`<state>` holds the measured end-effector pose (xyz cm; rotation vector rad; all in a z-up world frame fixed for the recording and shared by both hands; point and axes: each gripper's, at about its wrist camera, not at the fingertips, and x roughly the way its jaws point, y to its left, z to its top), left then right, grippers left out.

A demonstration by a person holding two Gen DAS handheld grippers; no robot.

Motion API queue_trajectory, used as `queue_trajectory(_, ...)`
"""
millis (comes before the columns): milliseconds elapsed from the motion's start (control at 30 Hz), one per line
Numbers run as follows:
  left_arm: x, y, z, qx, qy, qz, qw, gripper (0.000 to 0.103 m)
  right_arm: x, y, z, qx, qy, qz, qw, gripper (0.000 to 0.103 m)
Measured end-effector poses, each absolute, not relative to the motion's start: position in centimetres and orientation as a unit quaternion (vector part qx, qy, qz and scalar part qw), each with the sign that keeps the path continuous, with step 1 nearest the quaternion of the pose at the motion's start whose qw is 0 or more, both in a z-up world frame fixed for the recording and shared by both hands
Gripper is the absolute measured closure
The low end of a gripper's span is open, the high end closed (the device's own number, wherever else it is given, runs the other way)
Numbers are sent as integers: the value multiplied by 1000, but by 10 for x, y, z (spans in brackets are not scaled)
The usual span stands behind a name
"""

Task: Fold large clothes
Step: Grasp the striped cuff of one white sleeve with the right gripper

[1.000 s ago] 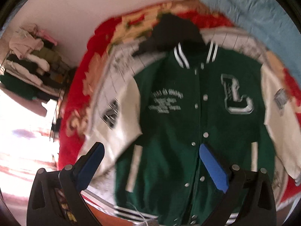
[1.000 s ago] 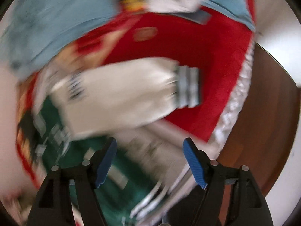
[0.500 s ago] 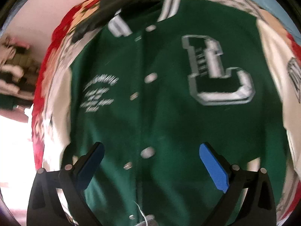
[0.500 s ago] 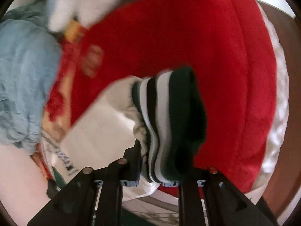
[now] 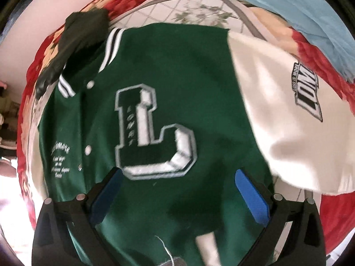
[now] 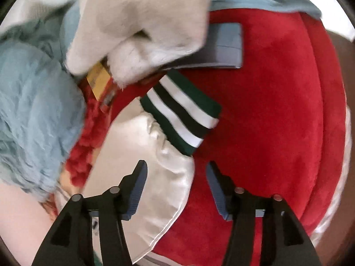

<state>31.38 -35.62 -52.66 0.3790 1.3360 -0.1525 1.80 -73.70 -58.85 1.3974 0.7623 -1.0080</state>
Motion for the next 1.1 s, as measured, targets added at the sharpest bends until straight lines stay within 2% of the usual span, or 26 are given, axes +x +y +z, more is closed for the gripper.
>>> queue_trajectory(200,325,-381,-544,189,612,-78,764,0,8,-741,-638,686,250,-358,582,38)
queue_trajectory(267,328,-386,-550,194,611,-80,763,0,26,-747,-640,684,242,-333,602,55)
queue_trajectory(300,330,-388,-554,196,612,-80,762,0,41,-750,-641,678,254,-318,612,96)
queue_trajectory(400,333,-395,-563,200,619,-82,755,0,70,-756,-617,635,274,-322,647,98)
queue_trajectory(567,341,-403,-585,201,641,-89,735,0,105,-770,-543,590,230,-321,704,99)
queue_trajectory(700,350,-398,-582,184,650,-97,731,0,151,-759,-491,552,232,-291,746,99)
queue_trajectory(900,366,-332,-530,122,628,-74,765,0,223,-699,-410,492,242,-215,808,99)
queue_trajectory(1100,355,-207,-479,56,616,1,785,0,306,-566,-374,426,315,-120,840,99)
